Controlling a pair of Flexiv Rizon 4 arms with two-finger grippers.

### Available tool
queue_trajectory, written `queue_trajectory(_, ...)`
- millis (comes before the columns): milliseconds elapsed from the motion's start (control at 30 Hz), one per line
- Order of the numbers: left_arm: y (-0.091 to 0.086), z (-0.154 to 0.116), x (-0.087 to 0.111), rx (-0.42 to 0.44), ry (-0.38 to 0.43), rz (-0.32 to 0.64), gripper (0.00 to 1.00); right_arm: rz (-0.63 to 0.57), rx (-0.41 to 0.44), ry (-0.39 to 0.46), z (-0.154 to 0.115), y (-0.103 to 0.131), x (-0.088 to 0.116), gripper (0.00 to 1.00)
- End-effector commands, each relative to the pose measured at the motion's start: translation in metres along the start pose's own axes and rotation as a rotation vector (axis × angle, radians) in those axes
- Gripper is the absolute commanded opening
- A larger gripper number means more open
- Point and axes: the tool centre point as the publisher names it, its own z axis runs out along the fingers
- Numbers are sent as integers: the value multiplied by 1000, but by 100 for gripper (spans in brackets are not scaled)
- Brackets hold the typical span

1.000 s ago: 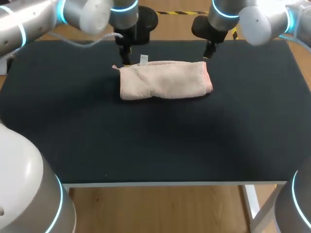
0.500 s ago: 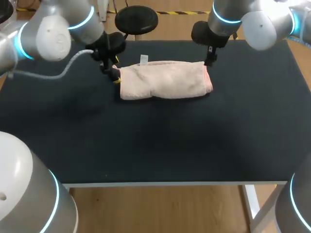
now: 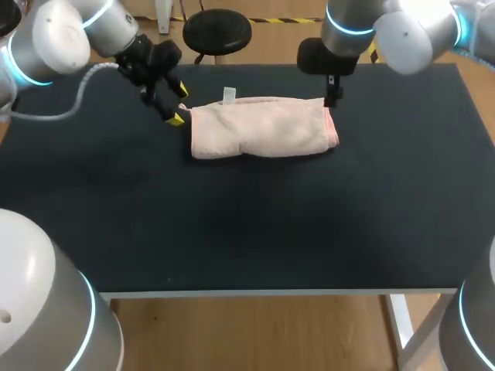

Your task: Fold the towel

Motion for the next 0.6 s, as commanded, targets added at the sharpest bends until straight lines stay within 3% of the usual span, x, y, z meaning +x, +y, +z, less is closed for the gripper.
queue_trajectory(33, -2, 0, -6, -8, 64, 0, 100, 0, 3, 3, 0, 0, -1, 100)
queue_trajectory(233, -2, 0, -6, -8, 64, 0, 100, 0, 3, 3, 0, 0, -1, 100)
queue_trajectory(267, -2, 0, -6, -8, 64, 0, 100, 67, -60, 97, -5, -9, -3, 100)
queue_trajectory(467, -2, 0, -6, -8, 64, 0, 100, 749, -645, 279, -18, -37, -20, 100)
queue_trajectory(600, -2, 0, -6, -8, 64, 0, 100, 1184, -983, 507, -9, -61, -19, 100)
